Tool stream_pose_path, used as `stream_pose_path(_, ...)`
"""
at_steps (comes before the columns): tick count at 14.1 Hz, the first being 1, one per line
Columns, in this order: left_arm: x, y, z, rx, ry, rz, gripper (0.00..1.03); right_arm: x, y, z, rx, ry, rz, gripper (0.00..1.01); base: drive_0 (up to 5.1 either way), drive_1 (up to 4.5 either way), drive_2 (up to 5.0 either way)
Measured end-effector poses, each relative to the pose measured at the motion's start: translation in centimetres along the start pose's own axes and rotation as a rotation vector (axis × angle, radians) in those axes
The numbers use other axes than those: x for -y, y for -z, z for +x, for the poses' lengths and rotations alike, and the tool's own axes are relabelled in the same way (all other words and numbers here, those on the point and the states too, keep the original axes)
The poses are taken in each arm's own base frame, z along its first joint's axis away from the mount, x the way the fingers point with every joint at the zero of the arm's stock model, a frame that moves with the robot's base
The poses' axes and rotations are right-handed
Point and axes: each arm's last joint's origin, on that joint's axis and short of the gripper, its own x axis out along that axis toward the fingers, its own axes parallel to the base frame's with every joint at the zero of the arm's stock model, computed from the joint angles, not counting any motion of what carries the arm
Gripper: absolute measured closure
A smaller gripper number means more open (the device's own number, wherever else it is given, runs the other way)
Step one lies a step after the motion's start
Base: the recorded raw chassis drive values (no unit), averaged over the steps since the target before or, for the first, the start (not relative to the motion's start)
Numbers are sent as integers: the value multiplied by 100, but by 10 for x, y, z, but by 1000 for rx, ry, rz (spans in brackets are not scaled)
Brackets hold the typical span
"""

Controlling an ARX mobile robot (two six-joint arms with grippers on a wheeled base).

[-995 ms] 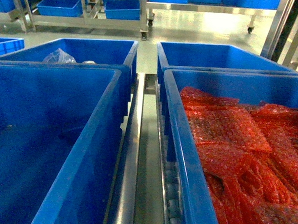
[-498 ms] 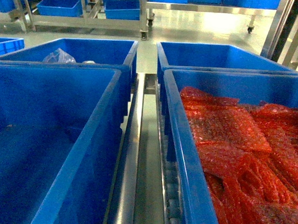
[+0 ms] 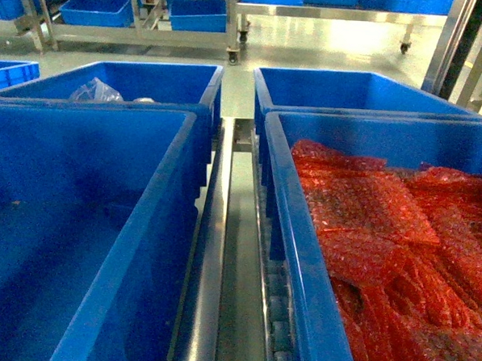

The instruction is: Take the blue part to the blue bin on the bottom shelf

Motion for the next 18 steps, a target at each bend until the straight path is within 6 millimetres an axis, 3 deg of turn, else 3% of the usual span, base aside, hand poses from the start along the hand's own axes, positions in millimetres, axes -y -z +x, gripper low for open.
stream_pose_path(7, 0, 14, -19, -12, -2, 1, 101, 0, 0, 0, 0, 0, 0, 3, 0, 0, 0)
stream_pose_path(12, 0, 13, -19, 1, 0, 2, 97, 0, 0, 0, 0, 0, 0, 3, 0, 0, 0)
stream_pose_path(18, 0, 13, -19, 1, -1, 3, 3, 0, 0, 0, 0, 0, 0, 3, 0, 0, 0)
